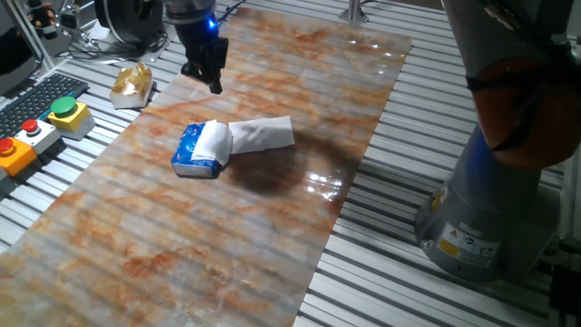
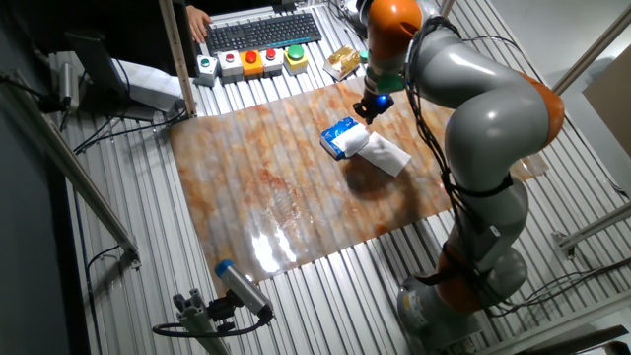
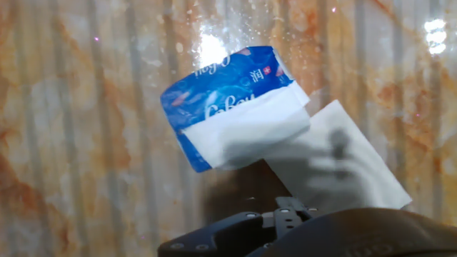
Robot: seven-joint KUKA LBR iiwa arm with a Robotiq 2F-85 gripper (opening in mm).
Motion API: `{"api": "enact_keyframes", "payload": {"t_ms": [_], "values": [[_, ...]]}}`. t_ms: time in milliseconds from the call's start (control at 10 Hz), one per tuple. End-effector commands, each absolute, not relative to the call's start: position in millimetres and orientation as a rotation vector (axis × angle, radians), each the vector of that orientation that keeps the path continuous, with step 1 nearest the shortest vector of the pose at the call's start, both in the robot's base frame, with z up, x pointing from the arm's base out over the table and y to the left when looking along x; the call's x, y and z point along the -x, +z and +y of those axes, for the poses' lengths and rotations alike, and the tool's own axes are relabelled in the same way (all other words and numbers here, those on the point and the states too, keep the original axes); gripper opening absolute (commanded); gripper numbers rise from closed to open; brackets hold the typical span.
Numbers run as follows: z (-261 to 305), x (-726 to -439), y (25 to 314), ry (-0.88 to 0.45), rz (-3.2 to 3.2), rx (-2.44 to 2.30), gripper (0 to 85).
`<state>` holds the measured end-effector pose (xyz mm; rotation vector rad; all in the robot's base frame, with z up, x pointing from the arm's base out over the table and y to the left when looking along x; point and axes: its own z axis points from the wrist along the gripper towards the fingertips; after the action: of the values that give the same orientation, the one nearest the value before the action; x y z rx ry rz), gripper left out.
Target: Pull out a napkin
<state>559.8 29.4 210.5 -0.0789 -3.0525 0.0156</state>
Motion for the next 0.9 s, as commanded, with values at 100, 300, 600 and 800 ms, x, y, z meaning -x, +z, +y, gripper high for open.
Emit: {"api": "enact_keyframes", "payload": {"t_ms": [100,300,600,800], "values": [[35.8,-562.0,210.3,0.005,-3.035,0.08,0.0],[37.1,-563.8,210.4,-0.015,-3.021,0.085,0.0],[37.3,-562.5,209.6,0.007,-3.007,0.058,0.0],[37.1,-563.0,209.7,-0.022,-3.001,0.076,0.0]]}}
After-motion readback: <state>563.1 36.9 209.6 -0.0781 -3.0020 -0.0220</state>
